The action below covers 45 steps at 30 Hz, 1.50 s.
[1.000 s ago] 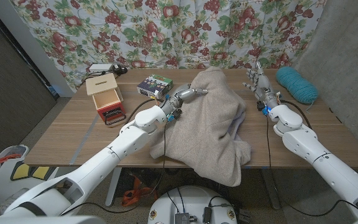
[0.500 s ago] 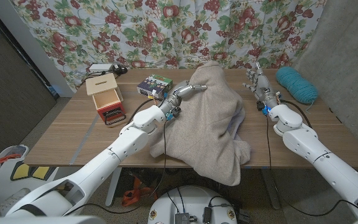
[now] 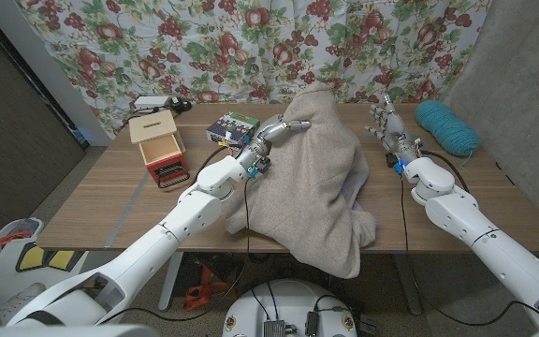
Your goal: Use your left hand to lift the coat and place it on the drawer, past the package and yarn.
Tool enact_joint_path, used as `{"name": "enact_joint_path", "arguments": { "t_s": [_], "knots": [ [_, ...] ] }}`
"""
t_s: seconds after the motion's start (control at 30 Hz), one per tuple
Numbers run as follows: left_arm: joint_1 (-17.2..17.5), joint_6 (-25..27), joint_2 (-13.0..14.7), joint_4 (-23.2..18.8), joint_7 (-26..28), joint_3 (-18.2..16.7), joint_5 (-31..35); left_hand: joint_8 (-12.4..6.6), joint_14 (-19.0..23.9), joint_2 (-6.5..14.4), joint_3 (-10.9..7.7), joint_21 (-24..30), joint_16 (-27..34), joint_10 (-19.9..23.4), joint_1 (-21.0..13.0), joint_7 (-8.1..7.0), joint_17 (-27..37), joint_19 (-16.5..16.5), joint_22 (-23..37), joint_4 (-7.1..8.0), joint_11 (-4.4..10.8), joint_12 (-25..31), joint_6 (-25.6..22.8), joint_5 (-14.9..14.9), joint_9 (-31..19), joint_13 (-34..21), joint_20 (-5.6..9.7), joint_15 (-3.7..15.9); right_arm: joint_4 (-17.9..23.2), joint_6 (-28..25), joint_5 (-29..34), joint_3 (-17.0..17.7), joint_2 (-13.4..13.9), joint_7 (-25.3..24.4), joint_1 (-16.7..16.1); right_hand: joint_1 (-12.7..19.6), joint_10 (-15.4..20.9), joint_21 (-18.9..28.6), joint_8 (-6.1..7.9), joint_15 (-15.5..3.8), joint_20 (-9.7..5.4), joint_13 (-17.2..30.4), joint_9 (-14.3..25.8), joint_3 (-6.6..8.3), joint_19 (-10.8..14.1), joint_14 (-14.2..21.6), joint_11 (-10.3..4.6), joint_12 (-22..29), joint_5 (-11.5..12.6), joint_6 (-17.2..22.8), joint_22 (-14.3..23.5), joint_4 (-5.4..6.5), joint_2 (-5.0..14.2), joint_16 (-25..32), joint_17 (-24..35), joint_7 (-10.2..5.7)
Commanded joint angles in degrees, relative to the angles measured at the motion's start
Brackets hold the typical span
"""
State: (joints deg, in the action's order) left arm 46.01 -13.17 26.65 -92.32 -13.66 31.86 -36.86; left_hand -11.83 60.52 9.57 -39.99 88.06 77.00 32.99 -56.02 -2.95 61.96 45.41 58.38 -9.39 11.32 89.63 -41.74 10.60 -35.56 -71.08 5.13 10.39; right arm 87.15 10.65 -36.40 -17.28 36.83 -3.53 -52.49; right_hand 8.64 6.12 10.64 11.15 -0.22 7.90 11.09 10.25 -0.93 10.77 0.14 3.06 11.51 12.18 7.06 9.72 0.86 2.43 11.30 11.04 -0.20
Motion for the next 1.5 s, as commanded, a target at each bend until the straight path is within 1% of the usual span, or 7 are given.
{"name": "enact_joint_path", "arguments": {
  "t_s": [0.03, 0.17, 0.5, 0.7, 0.87, 1.0, 1.5],
  "knots": [
    [1.2, 0.5, 1.8, -3.9, 2.0, -1.6, -0.4, 0.07, 0.0, -0.1, -0.43, 0.2, -0.1, 0.3, 0.2, 0.32, 0.1, 0.2, 0.3, -0.05, 0.22, 0.3, -1.1, -0.1, 0.1, 0.0, 6.81, 1.91, 0.2, -0.3, -0.5, 0.1, 0.2, 0.3, -0.3, 0.2, 0.5, 0.2, -0.10, -0.43, 0.08, 0.2, 0.3, -0.14, 0.1, -0.1, -0.13, 0.1, -0.2, 0.1, 0.1, -0.43, 0.41, 0.2, 0.2, -0.01],
    [1.2, 0.8, 2.5, -4.9, 1.9, -2.1, -0.8, 0.10, 0.3, -0.1, -0.23, -0.3, 0.2, 0.4, 0.1, 0.43, 0.3, 0.3, -0.8, -0.09, 0.25, 0.3, -1.1, -0.1, 0.2, 0.0, 6.80, 1.91, 0.0, -0.1, -0.3, 0.1, 0.4, 0.5, -0.4, 0.2, 0.5, 0.2, -0.09, -0.40, 0.10, 0.2, 0.3, -0.14, 0.1, 0.0, -0.13, 0.1, -0.2, 0.1, 0.1, -0.43, 0.42, 0.2, 0.2, -0.03],
    [1.6, 0.1, 3.2, -6.8, 1.5, -2.8, -1.8, 0.18, 0.1, -0.2, -0.38, 0.1, 0.0, 0.5, 0.1, 0.57, 0.4, 0.1, -0.1, -0.07, 0.22, 0.3, -1.2, -0.1, 0.4, 0.0, 6.73, 1.91, -0.5, -0.4, -1.0, 0.2, 0.5, 1.2, -0.3, 0.2, 0.5, 0.2, -0.09, -0.40, 0.09, 0.2, 0.3, -0.15, 0.1, -0.1, -0.13, 0.1, -0.2, 0.1, 0.1, -0.45, 0.43, 0.2, 0.2, -0.04],
    [2.0, -0.1, 3.0, -7.7, 2.3, -3.2, -2.1, 0.24, 0.2, -0.2, -0.30, 0.1, 0.1, 0.5, 0.1, 0.51, 0.5, 0.3, -0.4, -0.09, 0.19, 0.3, -1.1, -0.1, 0.5, 0.0, 6.81, 1.91, -1.6, -0.5, -1.3, 0.0, 0.3, 1.9, 0.4, 0.2, 0.5, 0.2, -0.09, -0.44, 0.10, 0.2, 0.3, -0.15, 0.1, -0.1, -0.13, 0.1, -0.2, 0.1, 0.1, -0.46, 0.44, 0.2, 0.2, -0.03],
    [3.6, 1.4, 2.7, -10.0, 4.4, -3.7, -4.4, 0.19, 0.2, -0.2, -0.30, 0.2, 0.1, 0.4, 0.1, 0.60, 0.6, 0.2, -0.4, -0.09, 0.16, 0.2, -1.1, -0.1, 0.5, 0.0, 6.82, 1.91, -2.6, -0.6, -1.6, -0.2, 0.1, 2.6, 1.0, 0.2, 0.5, 0.2, -0.10, -0.39, 0.02, 0.2, 0.3, -0.15, 0.1, -0.1, -0.13, 0.1, -0.2, 0.1, 0.1, -0.47, 0.45, 0.2, 0.2, 0.03],
    [3.9, 1.8, 3.0, -10.6, 4.9, -3.7, -4.1, 0.17, 0.2, -0.2, -0.28, 0.2, 0.1, 0.4, 0.1, 0.59, 0.5, 0.2, -0.5, -0.09, 0.20, 0.2, -1.2, -0.1, 0.5, 0.0, 6.81, 1.91, -3.5, -0.3, -1.3, -0.6, 0.1, 3.4, 1.6, 0.2, 0.5, 0.2, -0.10, -0.43, 0.06, 0.2, 0.3, -0.15, 0.1, -0.1, -0.13, 0.1, -0.2, 0.1, 0.1, -0.48, 0.46, 0.2, 0.2, 0.05],
    [6.3, 2.2, 6.8, -15.4, 8.2, -6.7, -3.1, 0.17, 0.1, -0.2, -0.39, 0.2, 0.0, 0.4, 0.1, 0.53, 0.5, 0.2, -0.2, -0.13, 0.20, 0.3, -1.1, -0.1, 0.6, 0.0, 6.82, 1.91, -5.8, -0.2, -1.3, -1.5, -0.9, 4.8, 3.5, 0.2, 0.3, 0.2, -0.11, -0.45, 0.11, 0.2, 0.3, -0.16, 0.1, -0.1, -0.06, 0.0, -0.2, 0.1, 0.1, -0.51, 0.47, 0.2, 0.2, 0.02]
  ]
}}
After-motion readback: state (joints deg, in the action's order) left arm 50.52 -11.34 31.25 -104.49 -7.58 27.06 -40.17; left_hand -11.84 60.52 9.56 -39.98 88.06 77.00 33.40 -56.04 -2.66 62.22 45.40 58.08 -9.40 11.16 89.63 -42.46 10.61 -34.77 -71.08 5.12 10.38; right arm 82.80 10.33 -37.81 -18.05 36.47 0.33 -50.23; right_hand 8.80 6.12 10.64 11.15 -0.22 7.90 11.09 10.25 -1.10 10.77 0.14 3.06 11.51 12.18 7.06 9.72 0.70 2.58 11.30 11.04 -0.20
